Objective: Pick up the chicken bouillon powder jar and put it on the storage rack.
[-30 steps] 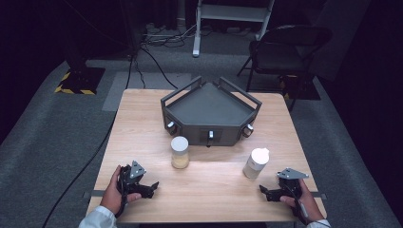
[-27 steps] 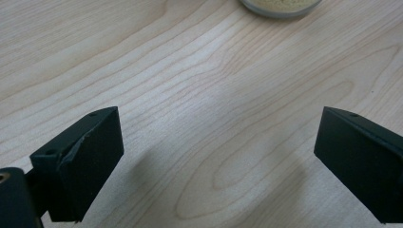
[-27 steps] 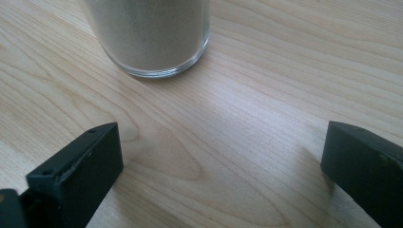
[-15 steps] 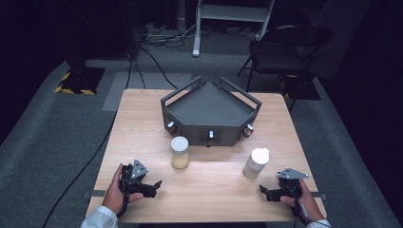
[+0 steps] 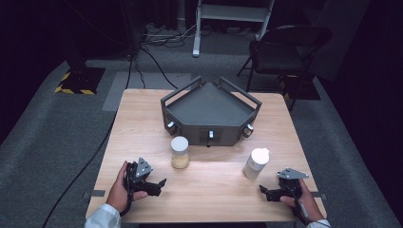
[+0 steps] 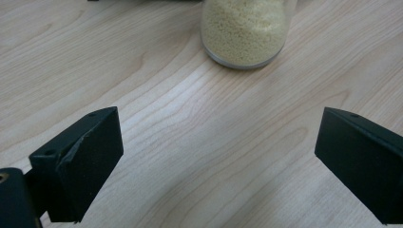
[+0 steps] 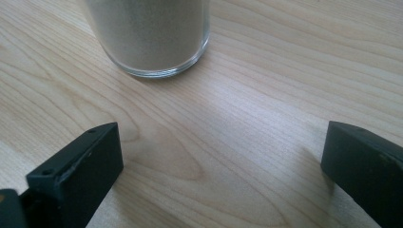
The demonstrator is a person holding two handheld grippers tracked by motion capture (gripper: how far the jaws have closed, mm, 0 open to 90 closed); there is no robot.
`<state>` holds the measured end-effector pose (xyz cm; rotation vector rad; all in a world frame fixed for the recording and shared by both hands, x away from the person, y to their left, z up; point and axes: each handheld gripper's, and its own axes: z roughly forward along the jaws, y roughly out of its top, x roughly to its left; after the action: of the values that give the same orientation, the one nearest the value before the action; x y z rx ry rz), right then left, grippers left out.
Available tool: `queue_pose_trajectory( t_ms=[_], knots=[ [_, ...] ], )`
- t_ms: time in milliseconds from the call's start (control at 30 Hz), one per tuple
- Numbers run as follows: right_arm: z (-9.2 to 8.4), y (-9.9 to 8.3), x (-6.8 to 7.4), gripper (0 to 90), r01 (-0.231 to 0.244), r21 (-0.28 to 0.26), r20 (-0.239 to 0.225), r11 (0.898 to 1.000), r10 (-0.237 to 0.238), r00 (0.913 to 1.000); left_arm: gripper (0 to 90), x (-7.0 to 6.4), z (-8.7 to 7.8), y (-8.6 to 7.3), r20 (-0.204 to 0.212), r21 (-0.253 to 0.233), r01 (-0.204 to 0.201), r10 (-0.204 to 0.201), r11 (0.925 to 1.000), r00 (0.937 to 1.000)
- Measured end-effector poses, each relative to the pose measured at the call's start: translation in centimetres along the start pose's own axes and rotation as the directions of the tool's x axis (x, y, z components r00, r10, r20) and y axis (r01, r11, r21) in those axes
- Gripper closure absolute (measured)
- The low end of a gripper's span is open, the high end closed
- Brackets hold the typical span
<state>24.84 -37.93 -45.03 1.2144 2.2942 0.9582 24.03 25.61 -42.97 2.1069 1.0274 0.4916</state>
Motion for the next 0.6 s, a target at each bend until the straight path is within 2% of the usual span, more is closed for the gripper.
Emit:
queue_pose_trajectory(
  t_ms=[600],
  knots=[
    [0.0, 0.0, 0.0, 0.0, 0.001, 0.0, -0.001, 1.0, -0.001, 1.0, 1.8, -0.3, 0.7, 1.5, 0.023, -0.026, -0.022, 0.023, 0.9994, 0.9995]
  ],
)
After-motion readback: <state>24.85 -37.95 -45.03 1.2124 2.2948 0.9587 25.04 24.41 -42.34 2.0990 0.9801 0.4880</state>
